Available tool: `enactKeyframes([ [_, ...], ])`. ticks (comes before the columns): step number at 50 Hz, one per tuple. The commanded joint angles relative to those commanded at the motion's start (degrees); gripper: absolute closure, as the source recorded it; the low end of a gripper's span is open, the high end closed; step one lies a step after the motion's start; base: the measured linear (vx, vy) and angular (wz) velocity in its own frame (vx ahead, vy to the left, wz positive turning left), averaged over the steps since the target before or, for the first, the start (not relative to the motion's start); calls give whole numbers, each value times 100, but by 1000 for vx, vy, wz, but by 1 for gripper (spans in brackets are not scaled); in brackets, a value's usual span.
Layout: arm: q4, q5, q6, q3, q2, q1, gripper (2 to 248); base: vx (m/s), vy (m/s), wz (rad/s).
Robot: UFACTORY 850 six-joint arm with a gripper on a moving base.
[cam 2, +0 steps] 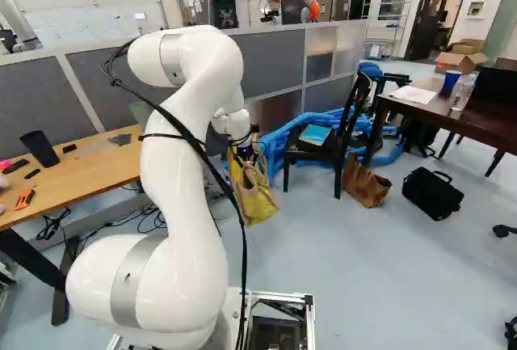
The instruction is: Pick up the bag on the ground and place it on the table
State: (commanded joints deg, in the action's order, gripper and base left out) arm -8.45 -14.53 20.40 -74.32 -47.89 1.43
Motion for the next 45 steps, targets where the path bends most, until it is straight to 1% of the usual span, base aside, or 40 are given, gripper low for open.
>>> enactKeyframes([
  [14, -65, -228, 0, 10, 192, -9, 227, 0, 0, 0],
  [45, -69, -246, 0, 305, 780, -9, 227, 0, 0, 0],
])
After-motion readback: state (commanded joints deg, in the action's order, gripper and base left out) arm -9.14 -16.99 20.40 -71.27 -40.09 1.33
